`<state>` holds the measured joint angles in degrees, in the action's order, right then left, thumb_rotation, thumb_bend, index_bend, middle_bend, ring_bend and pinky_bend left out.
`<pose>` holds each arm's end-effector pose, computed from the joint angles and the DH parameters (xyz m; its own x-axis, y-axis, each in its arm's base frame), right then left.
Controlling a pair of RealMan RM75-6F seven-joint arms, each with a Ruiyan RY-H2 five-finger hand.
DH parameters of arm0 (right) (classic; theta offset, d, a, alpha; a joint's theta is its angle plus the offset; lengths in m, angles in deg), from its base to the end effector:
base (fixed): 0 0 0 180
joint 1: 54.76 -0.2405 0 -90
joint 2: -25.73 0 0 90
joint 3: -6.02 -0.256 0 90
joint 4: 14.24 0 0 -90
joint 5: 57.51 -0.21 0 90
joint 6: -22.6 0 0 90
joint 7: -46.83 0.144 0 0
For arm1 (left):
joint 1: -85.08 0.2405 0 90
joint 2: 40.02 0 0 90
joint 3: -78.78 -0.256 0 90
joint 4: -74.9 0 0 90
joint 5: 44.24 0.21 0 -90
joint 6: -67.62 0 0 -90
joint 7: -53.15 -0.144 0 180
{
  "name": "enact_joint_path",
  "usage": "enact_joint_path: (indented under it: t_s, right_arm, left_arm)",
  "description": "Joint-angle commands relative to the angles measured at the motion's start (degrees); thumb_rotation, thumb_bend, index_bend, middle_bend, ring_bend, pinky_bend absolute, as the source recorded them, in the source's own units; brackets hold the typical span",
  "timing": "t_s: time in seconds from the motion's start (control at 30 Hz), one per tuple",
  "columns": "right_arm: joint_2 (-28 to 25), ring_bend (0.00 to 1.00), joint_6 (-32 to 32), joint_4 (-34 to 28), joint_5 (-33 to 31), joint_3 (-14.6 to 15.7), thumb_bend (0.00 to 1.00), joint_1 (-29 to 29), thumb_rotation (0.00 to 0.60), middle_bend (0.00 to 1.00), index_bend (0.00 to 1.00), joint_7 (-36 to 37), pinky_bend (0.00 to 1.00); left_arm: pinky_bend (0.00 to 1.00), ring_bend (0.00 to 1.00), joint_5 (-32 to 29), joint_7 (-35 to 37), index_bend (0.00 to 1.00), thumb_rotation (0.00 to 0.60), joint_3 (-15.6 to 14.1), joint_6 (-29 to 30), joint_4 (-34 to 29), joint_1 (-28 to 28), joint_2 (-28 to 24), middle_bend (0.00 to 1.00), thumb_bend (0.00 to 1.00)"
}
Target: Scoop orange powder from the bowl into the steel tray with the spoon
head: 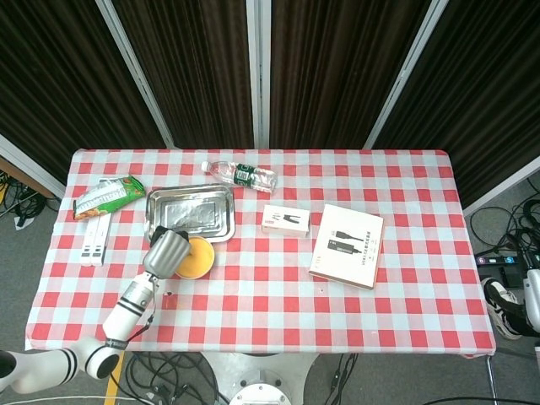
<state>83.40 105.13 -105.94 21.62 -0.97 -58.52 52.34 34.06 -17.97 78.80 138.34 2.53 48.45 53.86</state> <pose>-0.3343 -0.1894 0.2102 0.4023 0.0379 0.9147 -0.9102 0.1240 0.3951 -0.1961 0.3118 -0.0204 0.9405 -0.3298 0.0817 -0.0172 -0.2863 -0.9580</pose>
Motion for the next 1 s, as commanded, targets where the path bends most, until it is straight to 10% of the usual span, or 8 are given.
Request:
enact_joint_path:
  t_s: [0.03, 1.0]
  right_arm:
    - [0.0, 0.03, 0.1, 0.0, -0.1, 0.0, 0.15, 0.1, 0.600, 0.22, 0.09, 0.1, 0.12]
    - [0.2, 0.03, -0.5, 0.0, 0.3, 0.1, 0.15, -0.3, 0.600, 0.22, 0.09, 0.4, 0.12]
  left_arm:
    - [1.00, 0.98, -1.0, 3.9, 0.71, 0.600, 0.8, -1.6, -0.7, 0.2, 0.2, 1.00, 0.50]
    - [1.00, 0.97, -13.7, 46.0, 0.72, 0.600, 9.4, -12.9, -11.1, 3.2, -11.1, 1.00, 0.50]
